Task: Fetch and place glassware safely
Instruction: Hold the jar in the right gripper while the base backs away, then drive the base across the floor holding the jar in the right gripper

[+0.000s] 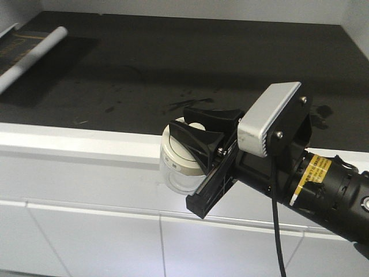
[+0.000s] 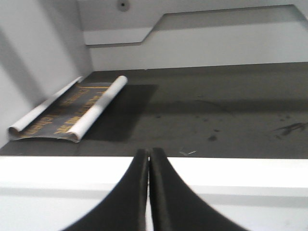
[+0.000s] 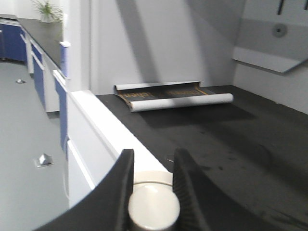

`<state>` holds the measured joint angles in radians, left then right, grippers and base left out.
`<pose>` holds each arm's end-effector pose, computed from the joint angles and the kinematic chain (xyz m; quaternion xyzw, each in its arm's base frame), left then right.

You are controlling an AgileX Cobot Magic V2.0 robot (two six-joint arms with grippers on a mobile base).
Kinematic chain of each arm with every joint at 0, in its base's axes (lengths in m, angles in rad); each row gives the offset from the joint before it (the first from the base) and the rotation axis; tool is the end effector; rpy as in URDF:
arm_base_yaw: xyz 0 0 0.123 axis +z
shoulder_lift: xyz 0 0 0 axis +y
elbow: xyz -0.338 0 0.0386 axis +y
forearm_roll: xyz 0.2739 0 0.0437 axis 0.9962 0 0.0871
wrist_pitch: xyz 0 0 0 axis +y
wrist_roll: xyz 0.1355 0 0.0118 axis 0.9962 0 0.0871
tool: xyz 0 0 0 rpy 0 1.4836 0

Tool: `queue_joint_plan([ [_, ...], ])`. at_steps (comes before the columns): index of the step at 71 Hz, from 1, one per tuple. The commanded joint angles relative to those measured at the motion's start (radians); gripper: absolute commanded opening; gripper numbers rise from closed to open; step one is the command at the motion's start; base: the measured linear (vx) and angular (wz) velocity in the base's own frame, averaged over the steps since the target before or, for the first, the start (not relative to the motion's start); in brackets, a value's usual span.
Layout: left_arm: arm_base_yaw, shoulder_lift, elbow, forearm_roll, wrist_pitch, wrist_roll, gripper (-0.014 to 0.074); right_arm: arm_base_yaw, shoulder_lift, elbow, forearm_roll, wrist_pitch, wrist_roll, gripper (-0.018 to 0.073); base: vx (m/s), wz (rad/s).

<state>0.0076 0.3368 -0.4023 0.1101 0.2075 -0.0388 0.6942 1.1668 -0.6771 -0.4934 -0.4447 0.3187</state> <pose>0.1000 0.0038 0.3253 0.0145 0.7256 0.0345 0.6870 0.2114 0.2120 0.3580 -0.3496 0.6167 0.2640 0.6541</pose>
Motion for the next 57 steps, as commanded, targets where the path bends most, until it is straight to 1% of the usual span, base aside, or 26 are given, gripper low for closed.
queue_joint_plan([
  [1, -0.004, 0.008, -0.029, -0.007, -0.071, -0.007, -0.0007, -0.001, -0.027, -0.032, 0.014, -0.091, 0.0, -0.0003, -0.06, 0.34],
  [18, -0.004, 0.008, -0.029, -0.007, -0.071, -0.007, -0.0007, -0.001, -0.027, -0.032, 0.014, -0.091, 0.0, -0.0003, -0.05, 0.55],
  [57, -0.004, 0.008, -0.029, -0.007, -0.071, -0.007, -0.0007, -0.001, -0.027, -0.032, 0.014, -0.091, 0.0, -0.0003, -0.07, 0.75],
])
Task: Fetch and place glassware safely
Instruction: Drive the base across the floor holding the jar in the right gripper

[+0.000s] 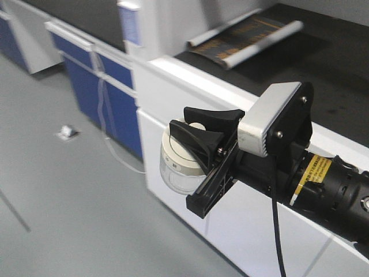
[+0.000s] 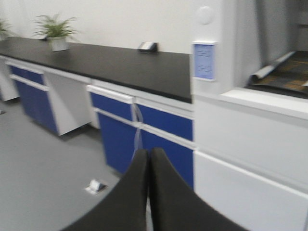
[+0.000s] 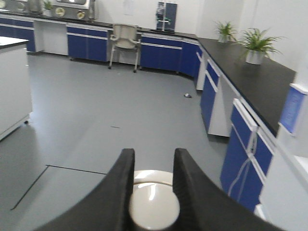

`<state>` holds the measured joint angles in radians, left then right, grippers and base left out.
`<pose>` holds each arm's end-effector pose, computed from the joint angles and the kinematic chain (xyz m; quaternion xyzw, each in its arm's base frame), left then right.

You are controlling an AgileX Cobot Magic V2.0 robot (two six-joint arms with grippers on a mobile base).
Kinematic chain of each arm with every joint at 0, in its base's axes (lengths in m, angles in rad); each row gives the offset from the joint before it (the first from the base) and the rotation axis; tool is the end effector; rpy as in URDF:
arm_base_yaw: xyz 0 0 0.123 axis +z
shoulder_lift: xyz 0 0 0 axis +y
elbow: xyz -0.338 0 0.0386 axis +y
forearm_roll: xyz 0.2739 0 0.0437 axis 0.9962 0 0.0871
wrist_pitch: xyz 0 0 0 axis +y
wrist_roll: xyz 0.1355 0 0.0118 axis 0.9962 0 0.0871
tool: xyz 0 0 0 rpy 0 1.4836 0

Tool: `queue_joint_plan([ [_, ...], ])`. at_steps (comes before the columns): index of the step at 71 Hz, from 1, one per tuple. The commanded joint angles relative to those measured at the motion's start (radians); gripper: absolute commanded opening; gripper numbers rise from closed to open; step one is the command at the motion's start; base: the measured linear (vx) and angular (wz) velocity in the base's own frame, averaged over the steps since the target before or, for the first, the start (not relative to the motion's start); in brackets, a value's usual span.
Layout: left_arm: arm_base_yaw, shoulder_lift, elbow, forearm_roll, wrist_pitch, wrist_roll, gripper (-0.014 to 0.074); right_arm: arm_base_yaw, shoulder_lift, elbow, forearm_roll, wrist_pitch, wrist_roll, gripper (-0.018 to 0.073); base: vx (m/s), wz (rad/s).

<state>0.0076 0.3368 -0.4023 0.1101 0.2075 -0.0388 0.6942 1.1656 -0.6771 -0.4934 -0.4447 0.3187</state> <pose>0.1000 0.0038 0.3253 0.0145 0.7256 0.0345 0.6870 0.2111 0.2118 0.3583 -0.3495 0.6163 0.2640 0.6545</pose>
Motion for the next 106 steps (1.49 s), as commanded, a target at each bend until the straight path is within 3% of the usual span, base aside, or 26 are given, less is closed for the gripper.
queue_joint_plan([
  [1, -0.004, 0.008, -0.029, -0.007, -0.071, -0.007, -0.0007, -0.001, -0.026, -0.032, 0.014, -0.091, 0.0, -0.0003, -0.08, 0.72],
  [54, -0.004, 0.008, -0.029, -0.007, -0.071, -0.007, -0.0007, -0.001, -0.026, -0.032, 0.014, -0.091, 0.0, -0.0003, -0.01, 0.57],
  [106, -0.004, 0.008, -0.029, -0.007, -0.071, -0.007, -0.0007, -0.001, -0.026, -0.032, 0.014, -0.091, 0.0, -0.0003, 0.24, 0.42],
])
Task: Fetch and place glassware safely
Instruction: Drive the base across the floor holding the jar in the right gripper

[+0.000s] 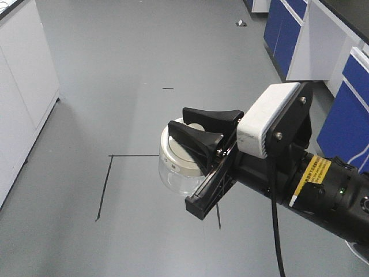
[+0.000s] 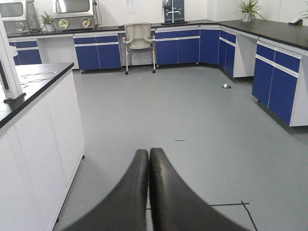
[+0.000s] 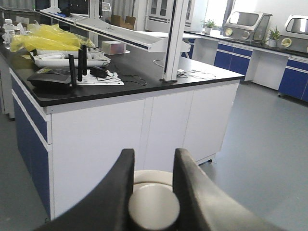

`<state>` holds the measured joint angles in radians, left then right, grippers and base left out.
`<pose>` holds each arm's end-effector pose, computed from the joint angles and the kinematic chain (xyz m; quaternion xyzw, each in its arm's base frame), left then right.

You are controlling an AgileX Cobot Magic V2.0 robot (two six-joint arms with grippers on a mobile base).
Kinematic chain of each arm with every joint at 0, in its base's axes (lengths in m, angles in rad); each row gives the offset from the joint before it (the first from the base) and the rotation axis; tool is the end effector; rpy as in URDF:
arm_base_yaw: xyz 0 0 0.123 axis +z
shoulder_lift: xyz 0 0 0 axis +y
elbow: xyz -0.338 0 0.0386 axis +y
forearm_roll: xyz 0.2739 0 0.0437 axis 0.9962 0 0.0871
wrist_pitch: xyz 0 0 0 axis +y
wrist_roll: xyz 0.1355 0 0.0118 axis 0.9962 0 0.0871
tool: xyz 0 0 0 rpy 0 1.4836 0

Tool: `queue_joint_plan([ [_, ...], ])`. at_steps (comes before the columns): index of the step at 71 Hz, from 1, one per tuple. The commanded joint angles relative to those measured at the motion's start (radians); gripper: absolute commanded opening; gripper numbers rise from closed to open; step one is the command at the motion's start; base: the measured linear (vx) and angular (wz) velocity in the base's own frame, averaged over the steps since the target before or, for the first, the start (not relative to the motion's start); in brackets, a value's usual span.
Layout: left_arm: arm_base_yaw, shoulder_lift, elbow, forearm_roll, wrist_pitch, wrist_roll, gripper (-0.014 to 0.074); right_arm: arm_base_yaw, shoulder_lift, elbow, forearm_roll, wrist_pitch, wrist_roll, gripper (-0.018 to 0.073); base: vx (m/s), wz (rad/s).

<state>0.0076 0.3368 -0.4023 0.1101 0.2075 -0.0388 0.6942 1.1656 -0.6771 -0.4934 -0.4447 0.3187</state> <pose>0.1000 0.0038 0.3253 0.0145 0.7256 0.0345 0.6870 0.2111 0.2118 0.3583 -0.3495 0.6163 0.2640 0.6545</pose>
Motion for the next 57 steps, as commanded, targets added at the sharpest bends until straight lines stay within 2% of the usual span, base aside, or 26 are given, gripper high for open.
queue_joint_plan([
  [1, -0.004, 0.008, -0.029, -0.007, -0.071, -0.007, -0.0007, -0.001, -0.026, -0.032, 0.014, -0.091, 0.0, -0.0003, 0.39, 0.04],
  [57, -0.004, 0.008, -0.029, -0.007, -0.071, -0.007, -0.0007, -0.001, -0.026, -0.032, 0.014, -0.091, 0.0, -0.0003, 0.44, 0.04],
])
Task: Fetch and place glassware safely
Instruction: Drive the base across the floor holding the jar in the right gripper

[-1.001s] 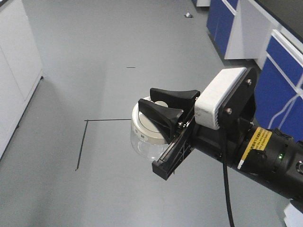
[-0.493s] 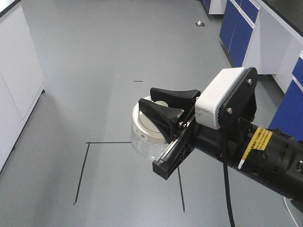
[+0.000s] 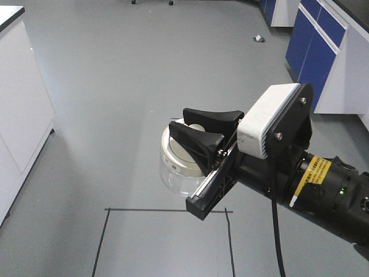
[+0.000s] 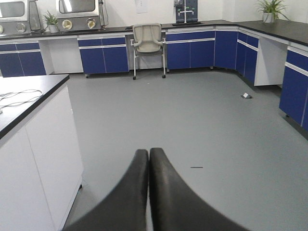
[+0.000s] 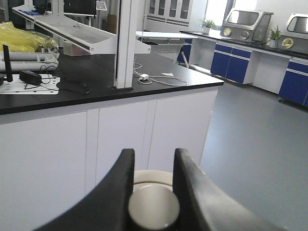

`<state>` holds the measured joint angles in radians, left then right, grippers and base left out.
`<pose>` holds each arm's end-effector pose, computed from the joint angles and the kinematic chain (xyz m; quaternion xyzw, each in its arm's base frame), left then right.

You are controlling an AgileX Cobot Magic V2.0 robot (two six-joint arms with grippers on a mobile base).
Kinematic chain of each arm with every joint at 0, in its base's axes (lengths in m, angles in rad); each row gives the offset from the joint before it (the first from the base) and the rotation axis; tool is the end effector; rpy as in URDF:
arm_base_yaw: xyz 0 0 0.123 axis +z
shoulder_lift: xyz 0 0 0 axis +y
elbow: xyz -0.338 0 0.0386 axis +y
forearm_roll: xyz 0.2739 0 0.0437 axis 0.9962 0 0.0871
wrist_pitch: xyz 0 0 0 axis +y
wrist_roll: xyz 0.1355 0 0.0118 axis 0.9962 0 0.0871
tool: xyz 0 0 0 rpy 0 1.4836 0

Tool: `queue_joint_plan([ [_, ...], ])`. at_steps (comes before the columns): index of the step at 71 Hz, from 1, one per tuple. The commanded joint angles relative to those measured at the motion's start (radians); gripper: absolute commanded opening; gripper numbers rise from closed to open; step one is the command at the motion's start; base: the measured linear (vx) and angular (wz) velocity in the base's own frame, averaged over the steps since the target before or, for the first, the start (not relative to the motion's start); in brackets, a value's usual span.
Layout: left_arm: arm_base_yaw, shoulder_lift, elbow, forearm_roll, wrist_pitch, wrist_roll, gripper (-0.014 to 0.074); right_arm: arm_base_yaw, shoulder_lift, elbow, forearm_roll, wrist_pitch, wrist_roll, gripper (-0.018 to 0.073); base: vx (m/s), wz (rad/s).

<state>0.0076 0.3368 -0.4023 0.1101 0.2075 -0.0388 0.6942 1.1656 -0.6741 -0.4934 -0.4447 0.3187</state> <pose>0.1000 0.0038 0.3253 0.0145 0.7256 0.0345 0.6870 0.2109 0.2116 0.3571 -0.3498 0.6173 0.2639 0.6534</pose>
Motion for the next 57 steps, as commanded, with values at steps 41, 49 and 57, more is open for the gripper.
queue_joint_plan([
  [41, -0.004, 0.008, -0.029, -0.007, -0.071, -0.007, -0.0007, -0.001, -0.026, -0.035, 0.014, -0.091, 0.0, -0.0003, 0.52, 0.08],
  [49, -0.004, 0.008, -0.029, -0.007, -0.071, -0.007, -0.0007, -0.001, -0.026, -0.035, 0.014, -0.091, 0.0, -0.0003, 0.55, 0.04],
  [57, -0.004, 0.008, -0.029, -0.007, -0.071, -0.007, -0.0007, -0.001, -0.026, -0.035, 0.014, -0.091, 0.0, -0.0003, 0.56, 0.01],
])
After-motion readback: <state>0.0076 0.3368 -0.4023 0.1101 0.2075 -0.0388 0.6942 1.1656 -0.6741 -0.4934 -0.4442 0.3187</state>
